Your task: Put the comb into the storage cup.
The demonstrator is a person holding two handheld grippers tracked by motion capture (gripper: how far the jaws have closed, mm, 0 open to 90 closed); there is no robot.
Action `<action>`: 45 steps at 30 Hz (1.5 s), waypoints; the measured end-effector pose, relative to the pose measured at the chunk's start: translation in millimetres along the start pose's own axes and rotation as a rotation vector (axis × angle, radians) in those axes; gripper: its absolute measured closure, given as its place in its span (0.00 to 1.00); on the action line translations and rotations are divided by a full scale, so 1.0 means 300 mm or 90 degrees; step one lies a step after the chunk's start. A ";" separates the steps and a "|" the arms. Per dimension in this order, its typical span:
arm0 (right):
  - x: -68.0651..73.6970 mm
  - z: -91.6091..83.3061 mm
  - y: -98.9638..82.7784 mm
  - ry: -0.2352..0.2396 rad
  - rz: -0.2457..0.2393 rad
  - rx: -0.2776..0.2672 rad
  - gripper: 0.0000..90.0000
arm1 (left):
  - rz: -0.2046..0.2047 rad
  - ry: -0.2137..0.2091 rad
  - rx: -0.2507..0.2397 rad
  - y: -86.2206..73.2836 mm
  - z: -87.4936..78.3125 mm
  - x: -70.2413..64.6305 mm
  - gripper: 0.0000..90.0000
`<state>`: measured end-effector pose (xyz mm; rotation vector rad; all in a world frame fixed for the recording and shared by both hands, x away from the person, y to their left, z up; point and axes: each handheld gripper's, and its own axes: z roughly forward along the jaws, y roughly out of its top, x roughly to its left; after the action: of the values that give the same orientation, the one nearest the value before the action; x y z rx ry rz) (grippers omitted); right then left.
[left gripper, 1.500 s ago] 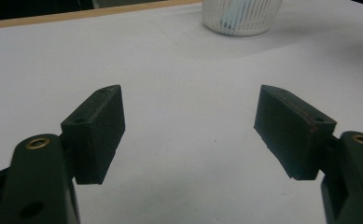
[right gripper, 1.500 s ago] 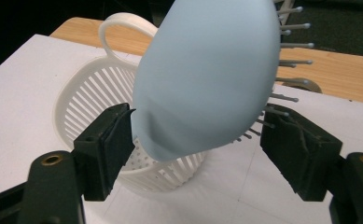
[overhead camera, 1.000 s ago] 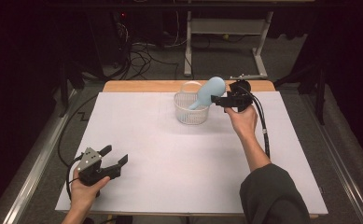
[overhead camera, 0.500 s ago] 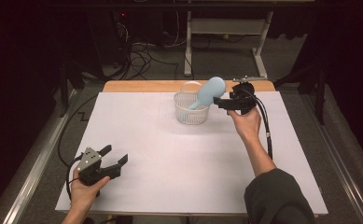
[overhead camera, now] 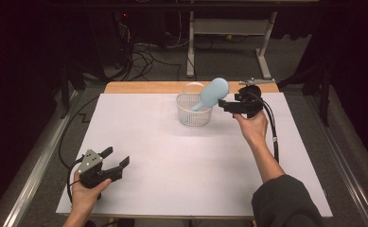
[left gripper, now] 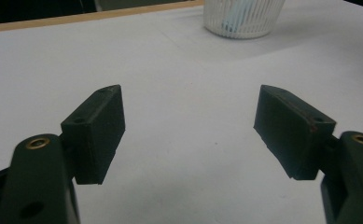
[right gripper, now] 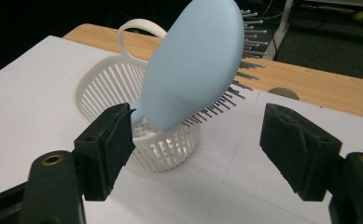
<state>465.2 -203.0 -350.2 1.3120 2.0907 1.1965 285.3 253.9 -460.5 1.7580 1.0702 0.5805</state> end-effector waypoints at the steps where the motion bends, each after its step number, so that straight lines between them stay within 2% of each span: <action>1: 0.000 -0.001 -0.001 0.000 0.000 -0.001 0.29 | 0.000 0.000 0.000 0.000 0.000 0.000 0.28; 29: -0.021 -0.053 -0.040 0.008 0.007 -0.015 0.30 | 0.001 0.002 0.001 0.000 -0.001 0.000 0.28; 45: -0.051 -0.074 -0.069 0.004 0.016 -0.015 0.30 | 0.000 0.001 0.002 0.000 0.000 -0.001 0.29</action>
<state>446.1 -230.4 -356.6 1.3287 2.0636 1.2343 285.1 253.5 -460.3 1.7602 1.0725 0.5803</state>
